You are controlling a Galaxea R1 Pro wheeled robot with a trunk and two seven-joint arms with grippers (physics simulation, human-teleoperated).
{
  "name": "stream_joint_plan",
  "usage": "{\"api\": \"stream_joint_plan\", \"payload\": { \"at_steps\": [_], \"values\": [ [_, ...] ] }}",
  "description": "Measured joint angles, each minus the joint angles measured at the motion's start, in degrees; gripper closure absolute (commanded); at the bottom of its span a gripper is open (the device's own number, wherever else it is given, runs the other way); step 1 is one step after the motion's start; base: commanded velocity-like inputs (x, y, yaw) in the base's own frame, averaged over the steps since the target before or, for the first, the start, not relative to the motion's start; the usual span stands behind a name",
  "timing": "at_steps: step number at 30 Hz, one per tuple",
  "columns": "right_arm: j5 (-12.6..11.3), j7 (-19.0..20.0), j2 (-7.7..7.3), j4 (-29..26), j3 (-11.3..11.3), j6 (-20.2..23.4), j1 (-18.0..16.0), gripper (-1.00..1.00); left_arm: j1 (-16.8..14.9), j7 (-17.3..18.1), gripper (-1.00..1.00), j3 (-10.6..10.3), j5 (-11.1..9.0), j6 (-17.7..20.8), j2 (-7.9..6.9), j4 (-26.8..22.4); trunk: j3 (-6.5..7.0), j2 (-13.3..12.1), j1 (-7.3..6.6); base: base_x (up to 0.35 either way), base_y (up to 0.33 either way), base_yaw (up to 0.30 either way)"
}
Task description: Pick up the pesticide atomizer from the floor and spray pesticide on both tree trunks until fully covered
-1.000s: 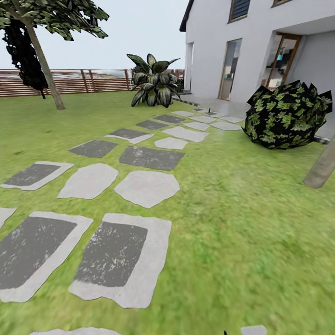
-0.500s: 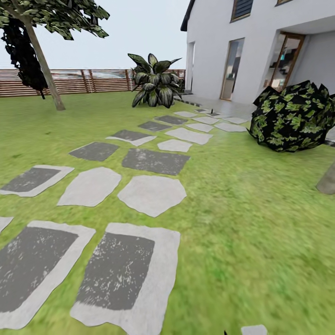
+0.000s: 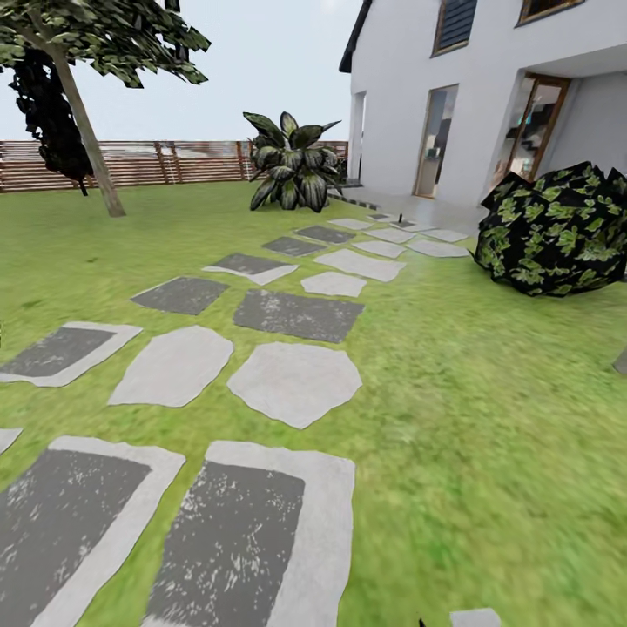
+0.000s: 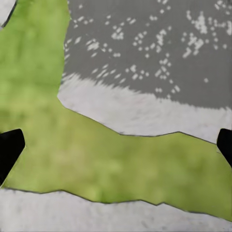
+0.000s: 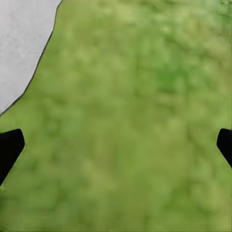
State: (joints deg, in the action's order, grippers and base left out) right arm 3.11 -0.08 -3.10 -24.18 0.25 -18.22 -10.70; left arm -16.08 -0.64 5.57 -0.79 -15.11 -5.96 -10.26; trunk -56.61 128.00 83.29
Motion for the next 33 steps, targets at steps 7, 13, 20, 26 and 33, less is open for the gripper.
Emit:
{"api": "stream_joint_plan", "payload": {
  "at_steps": [7,13,20,26,33],
  "values": [
    [0.00,0.00,-0.01,-0.03,0.00,0.00,0.00,-1.00,-0.05,-0.05,-1.00,-0.03,0.06,0.00,-0.02,0.10,0.01,-0.02,0.02,0.303,0.172,-0.065],
    [0.00,0.00,-0.02,-0.04,0.00,0.01,0.00,-1.00,-0.06,-0.04,-1.00,-0.03,0.07,-0.01,-0.02,0.11,0.01,-0.02,0.01,0.303,0.171,-0.260],
    [0.00,-0.04,0.01,-0.02,0.00,-0.01,-0.03,-1.00,-0.03,-0.05,-1.00,-0.02,0.04,0.00,-0.02,0.09,0.01,-0.02,0.01,0.303,0.171,-0.049],
    [0.03,0.00,-0.04,0.06,0.00,0.00,-0.02,-1.00,-0.04,-0.05,-1.00,-0.02,0.07,0.00,0.01,0.09,0.01,-0.02,0.01,0.303,0.171,-0.003],
    [0.08,-0.02,-0.04,0.07,0.00,0.00,-0.02,-1.00,-0.03,-0.04,-1.00,-0.02,0.07,0.00,0.03,0.09,0.01,-0.02,0.02,0.304,0.171,0.000]
  ]
}}
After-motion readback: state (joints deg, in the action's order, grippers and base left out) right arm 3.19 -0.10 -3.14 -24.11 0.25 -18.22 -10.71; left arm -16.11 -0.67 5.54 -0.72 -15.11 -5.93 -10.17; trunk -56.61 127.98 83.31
